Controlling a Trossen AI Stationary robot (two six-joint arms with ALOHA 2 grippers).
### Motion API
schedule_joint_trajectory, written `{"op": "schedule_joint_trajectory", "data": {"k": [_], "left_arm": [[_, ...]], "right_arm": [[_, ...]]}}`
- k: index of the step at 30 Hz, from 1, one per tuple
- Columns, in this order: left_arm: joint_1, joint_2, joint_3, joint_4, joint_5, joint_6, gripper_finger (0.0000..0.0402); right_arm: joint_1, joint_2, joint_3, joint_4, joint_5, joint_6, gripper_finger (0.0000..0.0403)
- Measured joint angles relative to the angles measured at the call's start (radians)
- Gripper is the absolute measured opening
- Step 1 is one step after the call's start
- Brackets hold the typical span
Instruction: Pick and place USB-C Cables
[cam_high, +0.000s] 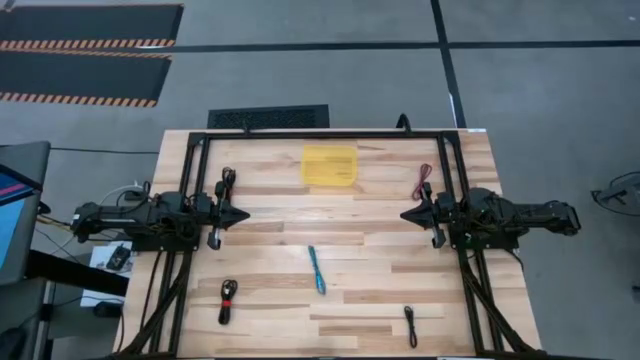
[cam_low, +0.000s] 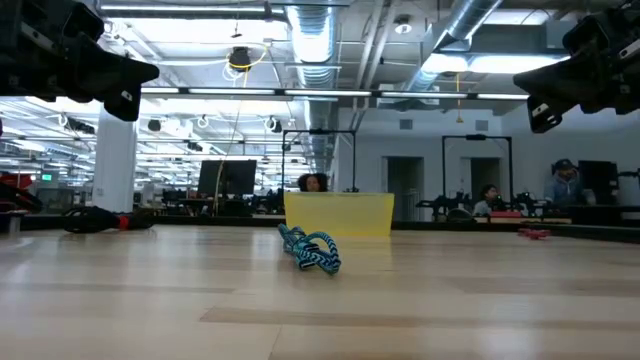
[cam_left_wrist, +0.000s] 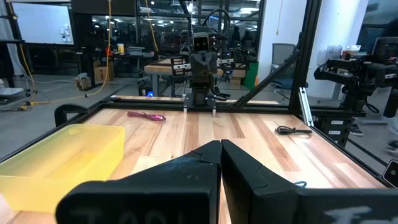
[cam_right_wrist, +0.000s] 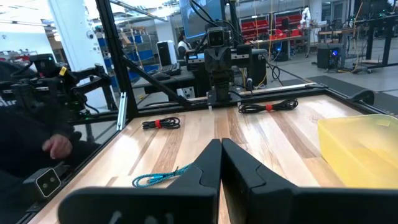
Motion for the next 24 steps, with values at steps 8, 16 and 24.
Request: {"op": "schedule_joint_trajectory", "data": {"k": [8, 16, 24], "left_arm": [[0.0, 0.0, 0.0, 0.0, 0.0, 0.0, 0.0], [0.0, 0.0, 0.0, 0.0, 0.0, 0.003, 0.0], [0.0, 0.0, 0.0, 0.032, -0.017, 0.003, 0.0]], "right_arm": [[0.0, 0.0, 0.0, 0.0, 0.0, 0.0, 0.0033], [0.0, 0.0, 0.0, 0.0, 0.0, 0.0, 0.0033], [0.0, 0.0, 0.0, 0.0, 0.0, -0.008, 0.0033]]}}
